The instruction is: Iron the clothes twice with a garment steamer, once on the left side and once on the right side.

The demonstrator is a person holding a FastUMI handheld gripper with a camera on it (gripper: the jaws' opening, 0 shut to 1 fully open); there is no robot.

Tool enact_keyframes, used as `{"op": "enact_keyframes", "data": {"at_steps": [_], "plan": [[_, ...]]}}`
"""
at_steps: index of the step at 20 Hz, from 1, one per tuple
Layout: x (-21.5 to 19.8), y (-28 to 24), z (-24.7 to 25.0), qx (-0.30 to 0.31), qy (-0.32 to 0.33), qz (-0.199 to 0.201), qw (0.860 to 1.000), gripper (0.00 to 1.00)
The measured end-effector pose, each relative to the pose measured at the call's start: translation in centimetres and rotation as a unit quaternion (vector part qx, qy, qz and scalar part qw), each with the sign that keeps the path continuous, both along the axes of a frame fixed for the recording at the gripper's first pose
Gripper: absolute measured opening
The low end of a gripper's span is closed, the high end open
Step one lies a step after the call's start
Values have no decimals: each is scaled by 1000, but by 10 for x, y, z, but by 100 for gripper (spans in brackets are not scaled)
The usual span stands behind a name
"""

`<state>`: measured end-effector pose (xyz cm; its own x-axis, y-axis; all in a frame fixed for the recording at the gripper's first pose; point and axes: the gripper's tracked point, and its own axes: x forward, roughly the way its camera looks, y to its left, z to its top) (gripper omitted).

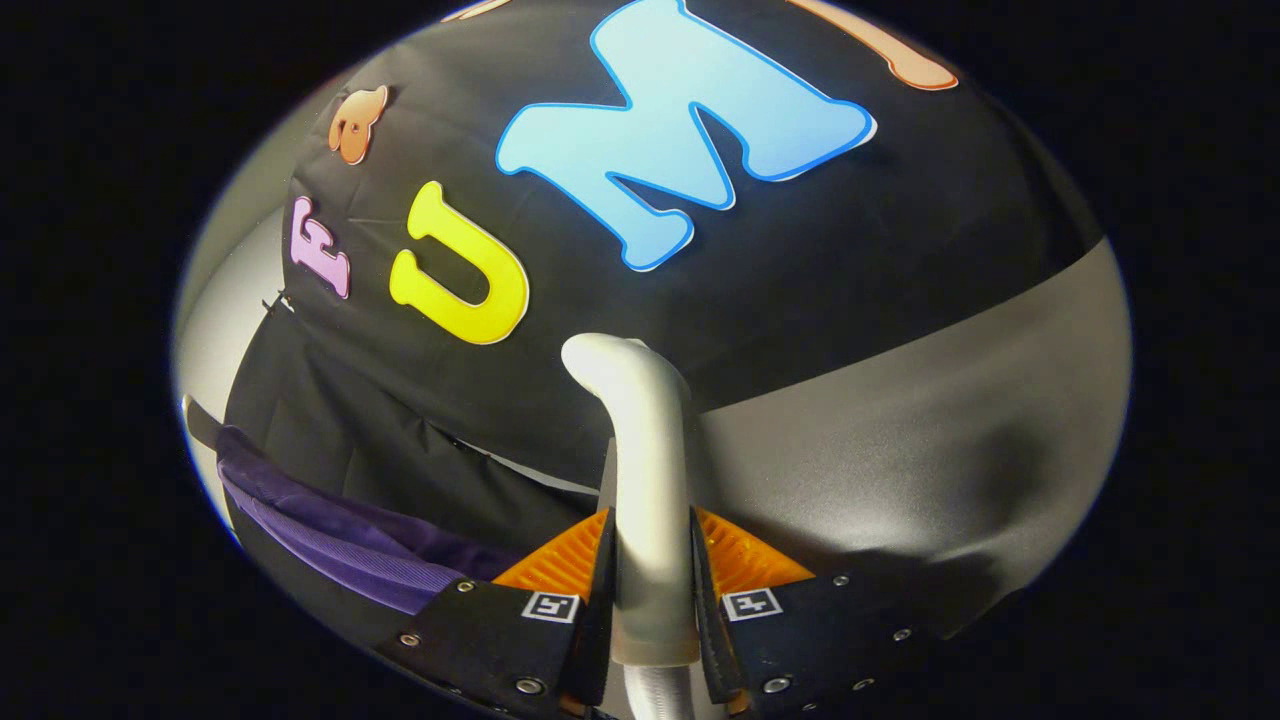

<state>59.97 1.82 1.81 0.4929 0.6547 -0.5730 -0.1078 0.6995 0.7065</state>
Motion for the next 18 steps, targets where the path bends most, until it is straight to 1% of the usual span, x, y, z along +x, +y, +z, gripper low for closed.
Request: {"op": "enact_keyframes", "data": {"at_steps": [3, 7, 10, 14, 18], "plan": [[-12, -1, 9, 2, -21, -7, 1000, 34], [-44, -3, 33, -14, -83, 0, 996, 34], [-70, -10, 45, -30, -123, -8, 992, 34], [-118, -16, 59, -28, -150, -24, 988, 34], [-171, -18, 68, -40, -175, -50, 982, 33]]}}
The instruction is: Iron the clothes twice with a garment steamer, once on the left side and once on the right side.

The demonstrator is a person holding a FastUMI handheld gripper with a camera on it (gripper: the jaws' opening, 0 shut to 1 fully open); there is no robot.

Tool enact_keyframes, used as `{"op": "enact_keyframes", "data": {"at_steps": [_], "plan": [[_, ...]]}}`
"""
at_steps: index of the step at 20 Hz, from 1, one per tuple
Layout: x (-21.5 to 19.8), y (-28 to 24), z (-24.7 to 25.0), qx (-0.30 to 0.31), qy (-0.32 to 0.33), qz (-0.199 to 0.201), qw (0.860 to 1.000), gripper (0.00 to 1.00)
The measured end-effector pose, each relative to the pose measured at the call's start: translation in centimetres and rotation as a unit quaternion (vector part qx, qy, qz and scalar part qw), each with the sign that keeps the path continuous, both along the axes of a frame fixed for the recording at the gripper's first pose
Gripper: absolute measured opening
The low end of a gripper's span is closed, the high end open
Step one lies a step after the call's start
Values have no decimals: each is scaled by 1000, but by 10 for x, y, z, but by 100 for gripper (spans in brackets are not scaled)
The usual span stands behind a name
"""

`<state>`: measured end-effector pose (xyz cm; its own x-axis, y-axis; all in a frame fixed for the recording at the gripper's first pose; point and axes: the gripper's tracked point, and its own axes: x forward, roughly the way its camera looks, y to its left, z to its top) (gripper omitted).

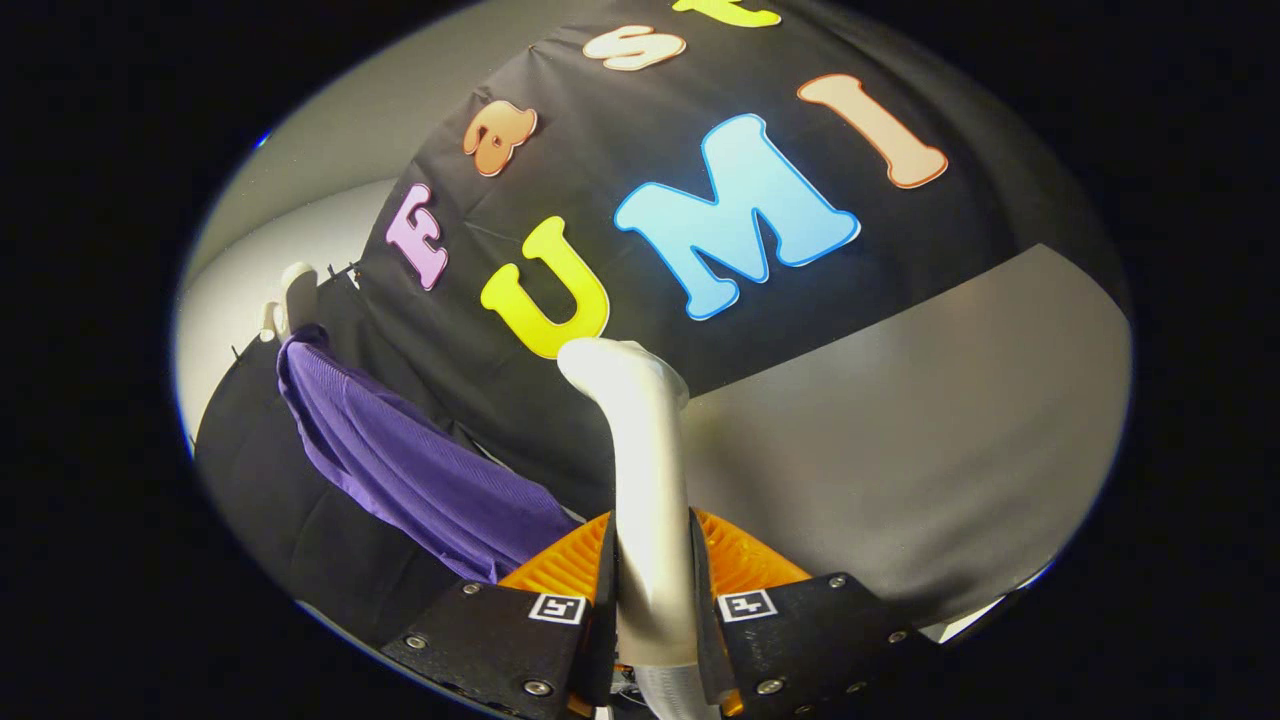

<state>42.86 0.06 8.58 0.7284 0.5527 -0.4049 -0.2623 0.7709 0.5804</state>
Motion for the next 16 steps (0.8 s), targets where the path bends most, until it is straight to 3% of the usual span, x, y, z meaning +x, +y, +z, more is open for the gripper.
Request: {"op": "enact_keyframes", "data": {"at_steps": [6, 16], "plan": [[-68, 16, -1, -19, -9, -24, 999, 34], [-164, 51, -27, -65, -50, -110, 991, 33]]}}
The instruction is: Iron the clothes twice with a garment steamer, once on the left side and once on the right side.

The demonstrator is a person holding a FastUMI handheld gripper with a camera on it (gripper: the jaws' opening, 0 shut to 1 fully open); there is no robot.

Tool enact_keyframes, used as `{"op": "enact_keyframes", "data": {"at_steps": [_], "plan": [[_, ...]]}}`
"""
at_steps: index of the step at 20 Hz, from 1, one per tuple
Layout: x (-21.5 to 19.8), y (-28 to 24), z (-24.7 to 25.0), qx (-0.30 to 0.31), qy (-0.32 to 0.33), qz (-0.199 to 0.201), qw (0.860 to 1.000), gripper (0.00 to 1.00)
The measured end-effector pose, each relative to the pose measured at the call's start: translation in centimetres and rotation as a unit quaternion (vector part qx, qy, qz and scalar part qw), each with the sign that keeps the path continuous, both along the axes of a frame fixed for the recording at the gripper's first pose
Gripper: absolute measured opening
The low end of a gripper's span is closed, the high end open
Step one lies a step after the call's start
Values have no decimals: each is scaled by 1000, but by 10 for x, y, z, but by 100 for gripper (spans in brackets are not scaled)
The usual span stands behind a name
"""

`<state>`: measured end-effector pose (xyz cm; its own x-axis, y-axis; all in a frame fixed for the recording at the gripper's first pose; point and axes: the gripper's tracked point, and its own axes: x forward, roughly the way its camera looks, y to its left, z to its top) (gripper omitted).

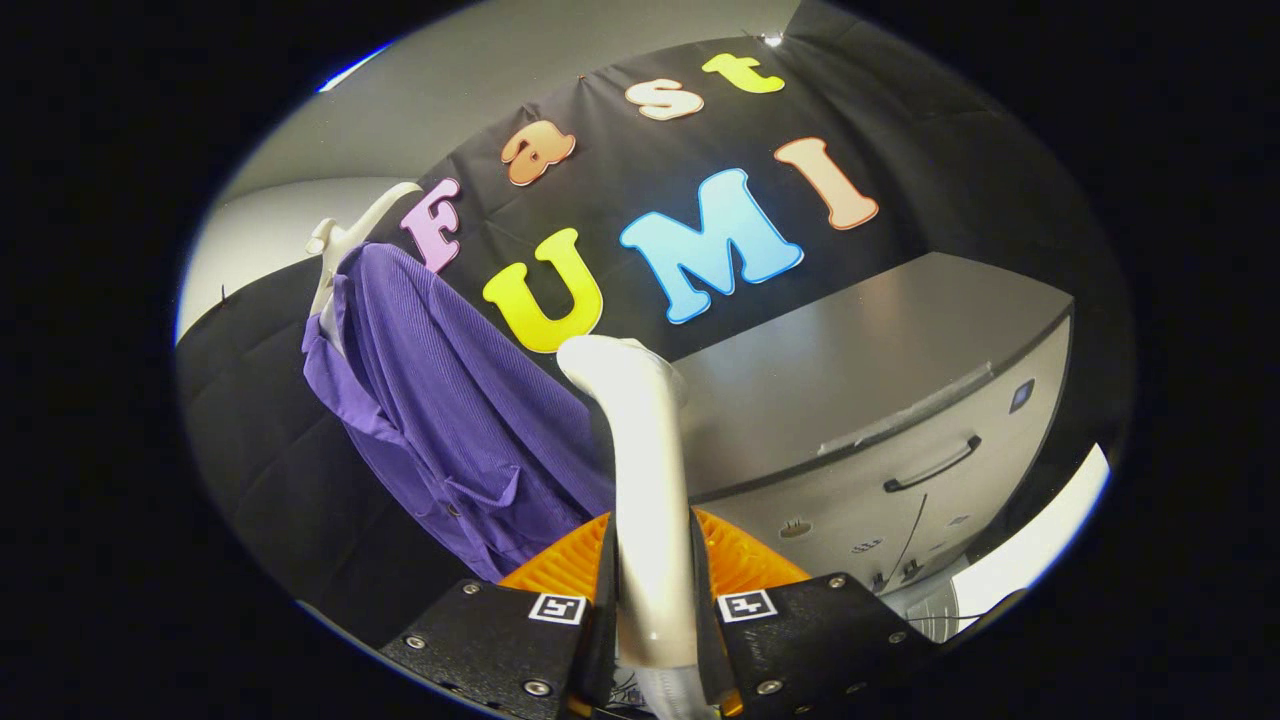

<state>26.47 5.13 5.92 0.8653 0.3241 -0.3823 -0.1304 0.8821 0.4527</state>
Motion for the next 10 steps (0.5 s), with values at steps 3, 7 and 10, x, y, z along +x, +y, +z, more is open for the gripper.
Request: {"op": "enact_keyframes", "data": {"at_steps": [3, 7, 10], "plan": [[-23, 12, -4, -15, -15, -20, 1000, 34], [-46, 25, 1, -56, -60, -47, 996, 34], [-56, 43, 13, -93, -105, -56, 989, 33]]}}
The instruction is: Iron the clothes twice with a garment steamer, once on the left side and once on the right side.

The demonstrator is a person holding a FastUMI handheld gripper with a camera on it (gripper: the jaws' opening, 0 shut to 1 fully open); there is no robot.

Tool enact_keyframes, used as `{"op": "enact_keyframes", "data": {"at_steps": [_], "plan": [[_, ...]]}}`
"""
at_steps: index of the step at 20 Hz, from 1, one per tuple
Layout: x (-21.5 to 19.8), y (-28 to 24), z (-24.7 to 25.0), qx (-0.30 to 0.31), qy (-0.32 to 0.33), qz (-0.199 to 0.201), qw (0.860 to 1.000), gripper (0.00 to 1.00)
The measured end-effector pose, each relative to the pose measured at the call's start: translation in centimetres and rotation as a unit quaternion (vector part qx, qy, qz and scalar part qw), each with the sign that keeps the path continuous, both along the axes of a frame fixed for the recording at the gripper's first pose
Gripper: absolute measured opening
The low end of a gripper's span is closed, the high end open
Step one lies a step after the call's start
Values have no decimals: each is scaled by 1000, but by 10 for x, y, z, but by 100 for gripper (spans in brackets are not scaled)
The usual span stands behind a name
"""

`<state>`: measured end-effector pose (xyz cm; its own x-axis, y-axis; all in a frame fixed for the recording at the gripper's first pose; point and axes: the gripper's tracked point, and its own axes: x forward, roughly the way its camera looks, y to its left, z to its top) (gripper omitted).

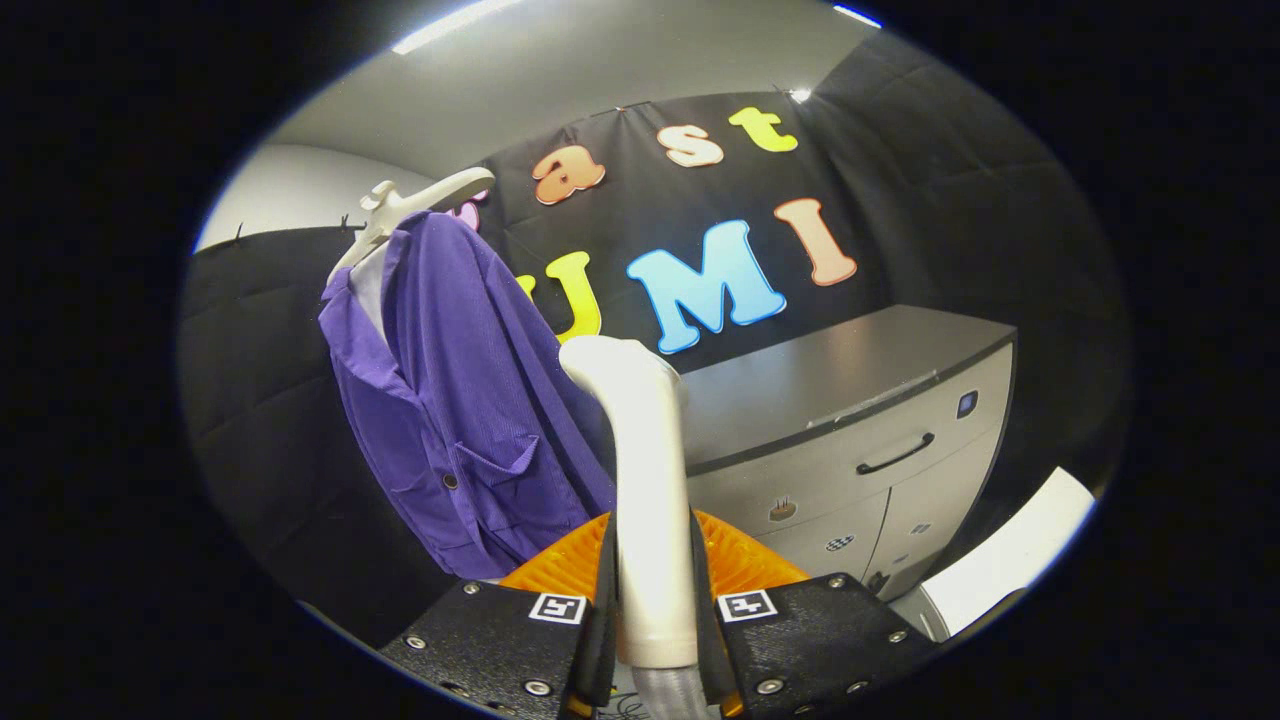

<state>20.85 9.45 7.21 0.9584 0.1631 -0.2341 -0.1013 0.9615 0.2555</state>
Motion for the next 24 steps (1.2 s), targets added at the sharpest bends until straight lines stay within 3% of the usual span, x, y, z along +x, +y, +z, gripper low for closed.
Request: {"op": "enact_keyframes", "data": {"at_steps": [11, 18, 24], "plan": [[15, 61, 79, -43, -120, 19, 992, 33], [44, 106, 158, -52, -205, 39, 977, 33], [73, 145, 189, -93, -241, 37, 965, 33]]}}
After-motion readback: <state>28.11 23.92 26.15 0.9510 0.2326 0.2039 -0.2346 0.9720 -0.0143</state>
